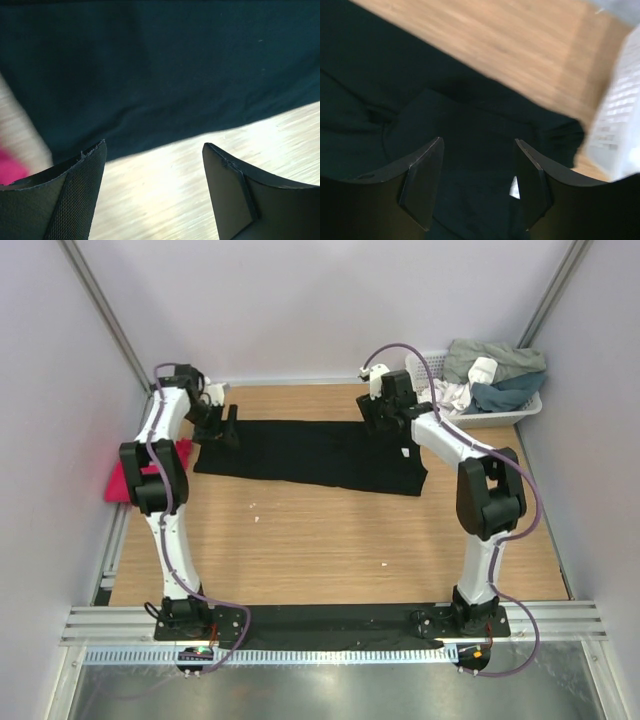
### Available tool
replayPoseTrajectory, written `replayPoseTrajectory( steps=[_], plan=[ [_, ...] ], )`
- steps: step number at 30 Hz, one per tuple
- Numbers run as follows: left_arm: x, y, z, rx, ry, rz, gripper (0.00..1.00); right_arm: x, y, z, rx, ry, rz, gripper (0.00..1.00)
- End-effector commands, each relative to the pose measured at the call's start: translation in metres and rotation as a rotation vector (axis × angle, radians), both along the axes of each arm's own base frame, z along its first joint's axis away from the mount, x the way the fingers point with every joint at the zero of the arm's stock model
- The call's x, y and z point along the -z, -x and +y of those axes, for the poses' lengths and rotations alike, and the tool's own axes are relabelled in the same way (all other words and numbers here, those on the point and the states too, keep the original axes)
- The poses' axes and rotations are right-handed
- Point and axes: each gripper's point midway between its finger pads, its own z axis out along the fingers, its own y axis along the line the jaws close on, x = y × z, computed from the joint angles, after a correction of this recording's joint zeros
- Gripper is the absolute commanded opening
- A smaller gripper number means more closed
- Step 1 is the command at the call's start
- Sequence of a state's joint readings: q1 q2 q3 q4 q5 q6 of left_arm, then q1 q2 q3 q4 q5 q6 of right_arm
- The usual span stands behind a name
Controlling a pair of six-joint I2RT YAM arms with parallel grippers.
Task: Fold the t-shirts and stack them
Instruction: Fold the tshirt
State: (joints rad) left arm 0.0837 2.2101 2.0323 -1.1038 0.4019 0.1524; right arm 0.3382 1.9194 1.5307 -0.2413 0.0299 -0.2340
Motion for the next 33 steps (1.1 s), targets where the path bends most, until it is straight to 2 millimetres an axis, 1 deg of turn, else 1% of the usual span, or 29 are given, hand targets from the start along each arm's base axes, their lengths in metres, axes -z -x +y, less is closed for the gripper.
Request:
replayPoseTrajectory(
  steps=[1, 2, 3, 7, 9, 10, 11, 13, 14, 15, 17, 18, 19, 20, 21, 22, 23, 24, 25, 26, 27, 28, 29, 30, 31, 32, 33],
  plan=[
    [0.029, -0.009, -0.007, 0.002, -0.021, 0.010, 0.78, 0.032, 0.006, 0.019, 0.024, -0.119, 0.138, 0.64],
    [0.036, -0.010, -0.008, -0.001, -0.022, 0.024, 0.78, 0.042, 0.004, 0.022, 0.022, -0.128, 0.160, 0.64],
    [0.039, -0.009, -0.008, -0.011, -0.021, 0.037, 0.78, 0.039, 0.000, 0.026, 0.027, -0.151, 0.156, 0.64],
    [0.054, -0.005, -0.008, -0.018, -0.045, 0.065, 0.78, 0.050, -0.004, 0.036, 0.043, -0.209, 0.206, 0.64],
    [0.061, -0.002, -0.009, -0.002, -0.062, 0.079, 0.78, 0.061, -0.003, 0.039, 0.050, -0.224, 0.236, 0.65],
    [0.066, -0.001, -0.009, 0.001, -0.077, 0.092, 0.78, 0.072, -0.003, 0.039, 0.054, -0.221, 0.263, 0.65],
    [0.069, 0.001, -0.010, 0.005, -0.083, 0.100, 0.78, 0.073, -0.001, 0.040, 0.054, -0.221, 0.272, 0.65],
    [0.073, 0.005, -0.011, 0.014, -0.105, 0.120, 0.78, 0.088, 0.000, 0.040, 0.067, -0.215, 0.309, 0.64],
    [0.074, 0.008, -0.011, 0.017, -0.115, 0.132, 0.79, 0.091, 0.001, 0.040, 0.066, -0.213, 0.320, 0.65],
    [0.077, 0.017, -0.011, 0.029, -0.129, 0.159, 0.87, 0.100, 0.001, 0.041, 0.072, -0.214, 0.340, 0.65],
    [0.080, 0.028, -0.010, 0.033, -0.161, 0.182, 0.88, 0.102, -0.002, 0.043, 0.068, -0.214, 0.344, 0.65],
    [0.073, 0.033, -0.019, 0.051, -0.161, 0.167, 0.99, 0.111, -0.002, 0.043, 0.070, -0.209, 0.362, 0.65],
    [0.080, 0.049, -0.020, 0.052, -0.162, 0.202, 1.00, 0.112, -0.004, 0.044, 0.074, -0.217, 0.361, 0.65],
    [0.081, 0.057, -0.021, 0.059, -0.173, 0.209, 1.00, 0.110, -0.009, 0.045, 0.074, -0.221, 0.351, 0.65],
    [0.071, 0.060, -0.022, 0.058, -0.179, 0.186, 1.00, 0.115, -0.011, 0.047, 0.071, -0.224, 0.354, 0.65],
    [0.078, 0.077, -0.023, 0.061, -0.181, 0.226, 1.00, 0.116, -0.014, 0.049, 0.066, -0.225, 0.352, 0.65],
    [0.078, 0.084, -0.024, 0.069, -0.192, 0.231, 1.00, 0.109, -0.022, 0.052, 0.063, -0.235, 0.328, 0.65],
    [0.070, 0.088, -0.025, 0.070, -0.200, 0.213, 1.00, 0.109, -0.025, 0.054, 0.060, -0.241, 0.322, 0.65],
    [0.070, 0.094, -0.026, 0.076, -0.208, 0.220, 1.00, 0.116, -0.028, 0.056, 0.061, -0.243, 0.330, 0.65],
    [0.074, 0.107, -0.028, 0.086, -0.217, 0.243, 1.00, 0.104, -0.039, 0.061, 0.057, -0.268, 0.304, 0.65],
    [0.073, 0.112, -0.029, 0.091, -0.226, 0.244, 1.00, 0.104, -0.043, 0.063, 0.057, -0.276, 0.299, 0.65],
    [0.067, 0.117, -0.031, 0.095, -0.228, 0.233, 1.00, 0.109, -0.046, 0.067, 0.054, -0.286, 0.307, 0.65],
    [0.071, 0.130, -0.036, 0.118, -0.236, 0.253, 0.99, 0.097, -0.057, 0.071, 0.047, -0.303, 0.273, 0.65],
    [0.071, 0.134, -0.037, 0.132, -0.253, 0.250, 1.00, 0.093, -0.062, 0.075, 0.045, -0.321, 0.259, 0.66],
    [0.065, 0.140, -0.046, 0.169, -0.267, 0.229, 1.00, 0.087, -0.072, 0.079, 0.041, -0.335, 0.234, 0.66],
    [0.071, 0.153, -0.048, 0.192, -0.281, 0.252, 1.00, 0.084, -0.077, 0.082, 0.035, -0.343, 0.222, 0.66],
    [0.070, 0.158, -0.052, 0.206, -0.284, 0.250, 1.00, 0.079, -0.082, 0.084, 0.030, -0.350, 0.202, 0.67]
  ],
)
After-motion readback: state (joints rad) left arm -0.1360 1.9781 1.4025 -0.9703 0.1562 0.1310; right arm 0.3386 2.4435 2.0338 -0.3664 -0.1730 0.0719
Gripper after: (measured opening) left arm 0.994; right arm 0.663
